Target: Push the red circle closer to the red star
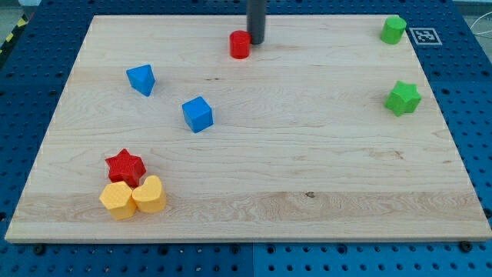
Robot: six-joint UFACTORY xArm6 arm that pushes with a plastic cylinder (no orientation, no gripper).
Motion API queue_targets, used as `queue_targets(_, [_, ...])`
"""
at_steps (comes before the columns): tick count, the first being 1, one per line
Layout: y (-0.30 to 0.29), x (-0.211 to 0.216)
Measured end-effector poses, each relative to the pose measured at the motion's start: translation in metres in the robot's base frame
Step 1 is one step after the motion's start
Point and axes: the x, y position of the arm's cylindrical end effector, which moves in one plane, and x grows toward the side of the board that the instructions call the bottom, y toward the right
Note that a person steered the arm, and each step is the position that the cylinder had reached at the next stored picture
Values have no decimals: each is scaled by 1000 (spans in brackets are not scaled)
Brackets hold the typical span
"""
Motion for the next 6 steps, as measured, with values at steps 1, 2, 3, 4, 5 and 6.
queue_targets(1, [-36, 0])
queue_targets(2, [-42, 1])
queue_targets(3, [-41, 6])
queue_targets(4, [-40, 27])
queue_targets(5, [-38, 60])
queue_targets(6, [-38, 83])
